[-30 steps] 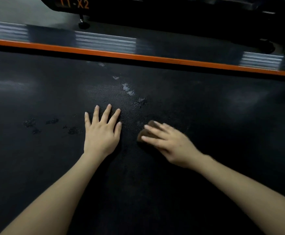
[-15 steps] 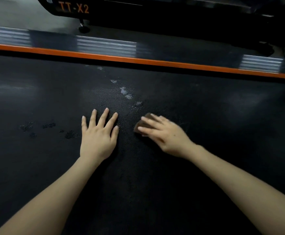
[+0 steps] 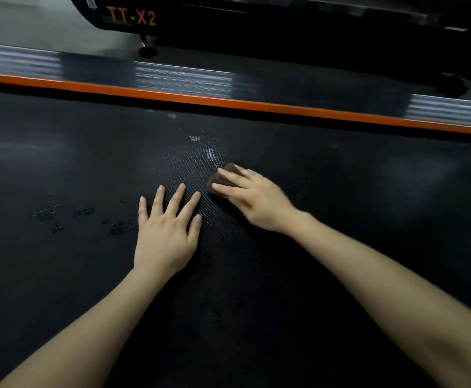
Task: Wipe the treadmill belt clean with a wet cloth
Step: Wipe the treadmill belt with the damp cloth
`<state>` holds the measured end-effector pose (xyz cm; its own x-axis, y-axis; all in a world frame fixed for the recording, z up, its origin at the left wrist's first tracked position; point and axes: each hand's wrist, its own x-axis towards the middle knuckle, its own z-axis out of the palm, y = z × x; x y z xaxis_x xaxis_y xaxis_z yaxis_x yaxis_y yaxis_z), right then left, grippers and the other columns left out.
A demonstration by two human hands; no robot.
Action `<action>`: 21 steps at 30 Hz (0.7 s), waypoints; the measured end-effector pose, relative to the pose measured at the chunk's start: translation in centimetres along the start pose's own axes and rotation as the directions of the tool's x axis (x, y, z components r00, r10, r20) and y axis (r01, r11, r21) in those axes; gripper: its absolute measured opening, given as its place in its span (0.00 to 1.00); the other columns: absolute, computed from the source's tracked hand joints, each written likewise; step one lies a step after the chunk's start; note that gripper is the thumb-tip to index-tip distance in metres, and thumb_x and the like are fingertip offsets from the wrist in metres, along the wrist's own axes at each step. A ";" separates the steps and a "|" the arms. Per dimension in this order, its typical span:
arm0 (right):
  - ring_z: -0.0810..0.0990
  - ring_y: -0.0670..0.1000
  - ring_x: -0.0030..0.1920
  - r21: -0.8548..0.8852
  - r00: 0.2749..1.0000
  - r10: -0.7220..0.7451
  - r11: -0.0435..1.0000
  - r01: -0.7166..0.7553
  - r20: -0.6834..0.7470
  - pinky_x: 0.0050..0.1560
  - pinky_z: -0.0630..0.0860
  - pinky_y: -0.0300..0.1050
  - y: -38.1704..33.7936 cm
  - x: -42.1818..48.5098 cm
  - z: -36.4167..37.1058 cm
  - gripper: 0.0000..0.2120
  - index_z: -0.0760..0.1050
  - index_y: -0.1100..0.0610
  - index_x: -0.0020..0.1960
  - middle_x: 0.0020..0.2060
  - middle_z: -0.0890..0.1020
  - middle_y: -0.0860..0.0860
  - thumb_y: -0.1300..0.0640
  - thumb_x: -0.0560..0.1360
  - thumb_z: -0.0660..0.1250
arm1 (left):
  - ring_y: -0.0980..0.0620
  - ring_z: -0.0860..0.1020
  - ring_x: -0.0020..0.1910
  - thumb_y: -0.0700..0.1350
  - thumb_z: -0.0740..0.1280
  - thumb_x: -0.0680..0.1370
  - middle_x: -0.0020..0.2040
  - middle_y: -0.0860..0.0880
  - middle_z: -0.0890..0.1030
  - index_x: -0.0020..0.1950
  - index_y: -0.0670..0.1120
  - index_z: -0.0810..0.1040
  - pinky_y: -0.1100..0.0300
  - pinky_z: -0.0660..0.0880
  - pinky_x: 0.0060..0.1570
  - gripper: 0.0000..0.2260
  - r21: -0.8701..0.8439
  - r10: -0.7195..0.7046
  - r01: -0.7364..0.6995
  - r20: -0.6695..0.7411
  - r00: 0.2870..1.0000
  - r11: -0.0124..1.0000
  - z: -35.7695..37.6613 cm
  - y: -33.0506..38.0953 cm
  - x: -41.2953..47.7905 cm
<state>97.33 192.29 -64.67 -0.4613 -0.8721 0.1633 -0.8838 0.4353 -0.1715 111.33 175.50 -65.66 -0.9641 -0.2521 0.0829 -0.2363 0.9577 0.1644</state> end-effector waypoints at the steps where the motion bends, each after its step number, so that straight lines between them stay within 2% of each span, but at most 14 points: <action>1: 0.68 0.62 0.68 -0.036 1.000 -0.015 0.999 0.015 -0.007 0.68 0.64 0.57 2.0 -0.4 -0.5 0.21 0.73 0.50 0.67 0.69 0.71 0.54 0.49 0.78 0.52 | 0.41 0.55 0.76 0.61 0.41 0.77 0.76 0.49 0.62 0.74 0.56 0.63 0.40 0.46 0.73 0.28 -0.001 0.002 -0.002 0.003 1.000 1.000 0.0 0.0 0.0; 2: 0.68 0.62 0.68 -0.061 0.998 0.048 0.997 -0.050 -0.035 0.69 0.65 0.57 4.4 -0.7 -1.0 0.21 0.73 0.51 0.67 0.69 0.71 0.55 0.49 0.78 0.52 | 0.41 0.54 0.76 0.61 0.41 0.77 0.76 0.49 0.62 0.74 0.56 0.63 0.40 0.46 0.73 0.28 -0.005 0.001 -0.001 0.002 1.000 1.000 0.1 0.0 0.0; 3: 0.67 0.62 0.69 -0.066 0.980 0.188 0.979 -0.192 -0.060 0.69 0.64 0.57 6.6 -0.7 -1.6 0.21 0.72 0.52 0.68 0.70 0.69 0.56 0.49 0.78 0.52 | 0.41 0.54 0.76 0.60 0.41 0.77 0.76 0.49 0.62 0.74 0.56 0.63 0.40 0.46 0.73 0.28 -0.012 -0.004 0.003 -0.004 1.000 1.000 0.1 0.1 0.0; 4: 0.65 0.62 0.70 -0.050 0.928 0.362 0.929 -0.367 -0.086 0.70 0.62 0.57 8.5 -0.5 -2.0 0.21 0.70 0.51 0.69 0.71 0.67 0.55 0.49 0.79 0.53 | 0.41 0.55 0.76 0.60 0.42 0.77 0.75 0.49 0.62 0.74 0.55 0.64 0.39 0.46 0.73 0.28 -0.016 -0.009 0.009 -0.011 1.000 1.000 0.1 0.1 0.0; 6: 0.61 0.62 0.72 -0.027 0.756 0.638 0.762 -0.647 -0.145 0.71 0.58 0.56 9.4 1.0 -2.2 0.19 0.68 0.49 0.71 0.73 0.64 0.53 0.52 0.80 0.54 | 0.40 0.55 0.76 0.60 0.42 0.77 0.75 0.48 0.63 0.74 0.55 0.65 0.39 0.46 0.73 0.28 -0.016 -0.012 0.012 -0.012 1.000 1.000 0.0 0.4 0.0; 7: 0.61 0.63 0.71 -0.035 0.704 0.689 0.710 -0.704 -0.176 0.70 0.58 0.56 8.5 2.2 -1.9 0.19 0.68 0.49 0.70 0.73 0.64 0.53 0.53 0.80 0.54 | 0.40 0.55 0.76 0.60 0.42 0.77 0.75 0.48 0.63 0.74 0.55 0.65 0.39 0.46 0.73 0.28 -0.015 -0.012 0.012 -0.010 1.000 1.000 0.0 0.4 0.0; 8: 0.61 0.63 0.71 -0.042 0.695 0.693 0.702 -0.711 -0.192 0.70 0.59 0.56 7.2 3.4 -1.4 0.19 0.68 0.49 0.70 0.73 0.64 0.53 0.53 0.80 0.55 | 0.40 0.55 0.76 0.60 0.42 0.77 0.75 0.48 0.63 0.74 0.55 0.65 0.39 0.46 0.73 0.28 -0.016 -0.011 0.011 -0.004 1.000 1.000 0.0 0.5 0.0; 10: 0.63 0.64 0.70 -0.055 0.812 0.555 0.819 -0.571 -0.179 0.69 0.61 0.55 3.6 5.4 0.0 0.20 0.68 0.48 0.70 0.73 0.65 0.53 0.54 0.79 0.56 | 0.40 0.55 0.76 0.60 0.42 0.77 0.75 0.48 0.63 0.74 0.55 0.65 0.39 0.46 0.73 0.28 -0.012 -0.010 0.010 0.001 1.000 1.000 -0.1 0.4 0.0; 12: 0.63 0.63 0.70 -0.056 0.946 0.306 0.948 -0.313 -0.106 0.70 0.60 0.55 0.3 5.8 1.2 0.20 0.69 0.48 0.70 0.73 0.65 0.52 0.55 0.79 0.56 | 0.41 0.55 0.76 0.60 0.41 0.77 0.76 0.49 0.62 0.74 0.56 0.64 0.39 0.46 0.73 0.28 -0.005 -0.007 0.007 0.004 1.000 1.000 -0.1 0.3 0.1; 15: 0.63 0.61 0.71 -0.007 0.999 0.054 0.999 -0.054 0.004 0.71 0.59 0.57 0.9 3.9 0.2 0.19 0.70 0.49 0.69 0.72 0.66 0.52 0.54 0.79 0.57 | 0.42 0.53 0.76 0.61 0.40 0.77 0.76 0.50 0.60 0.75 0.57 0.62 0.40 0.45 0.73 0.29 -0.007 0.002 -0.002 0.012 1.000 1.000 -0.1 0.0 0.0; 17: 0.67 0.62 0.68 -0.087 0.994 0.097 0.991 -0.102 -0.058 0.67 0.65 0.60 4.9 2.6 -0.9 0.19 0.71 0.50 0.68 0.70 0.70 0.55 0.55 0.78 0.57 | 0.42 0.53 0.76 0.60 0.41 0.77 0.76 0.49 0.61 0.75 0.56 0.62 0.40 0.45 0.73 0.28 -0.011 0.006 -0.006 0.005 1.000 1.000 -0.1 0.0 0.0; 18: 0.69 0.63 0.67 -0.119 0.968 0.220 0.965 -0.234 -0.124 0.64 0.67 0.61 7.4 2.0 -1.5 0.19 0.72 0.51 0.67 0.68 0.71 0.56 0.55 0.78 0.58 | 0.41 0.54 0.76 0.60 0.42 0.78 0.76 0.49 0.62 0.74 0.56 0.63 0.39 0.46 0.73 0.27 -0.011 0.006 -0.006 0.002 1.000 1.000 0.0 0.0 0.0; 19: 0.68 0.63 0.66 -0.130 0.906 0.382 0.904 -0.407 -0.182 0.63 0.67 0.61 9.8 1.4 -2.1 0.18 0.71 0.51 0.68 0.69 0.70 0.57 0.55 0.78 0.58 | 0.40 0.55 0.75 0.60 0.43 0.78 0.75 0.48 0.63 0.74 0.55 0.64 0.38 0.48 0.72 0.27 -0.009 0.004 -0.004 -0.003 1.000 1.000 0.0 0.1 0.0; 21: 0.63 0.63 0.69 -0.076 0.671 0.707 0.674 -0.735 -0.222 0.67 0.61 0.61 12.7 1.4 -2.7 0.19 0.67 0.51 0.70 0.71 0.65 0.56 0.53 0.80 0.55 | 0.40 0.57 0.75 0.59 0.45 0.78 0.75 0.48 0.64 0.73 0.54 0.65 0.38 0.49 0.72 0.26 -0.005 0.003 -0.003 -0.009 1.000 1.000 0.0 0.2 0.0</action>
<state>85.25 197.23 -63.99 -0.9520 -0.2282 0.2038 -0.2626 0.9513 -0.1616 111.26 175.72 -65.67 -0.9637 -0.2504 0.0927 -0.2326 0.9577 0.1693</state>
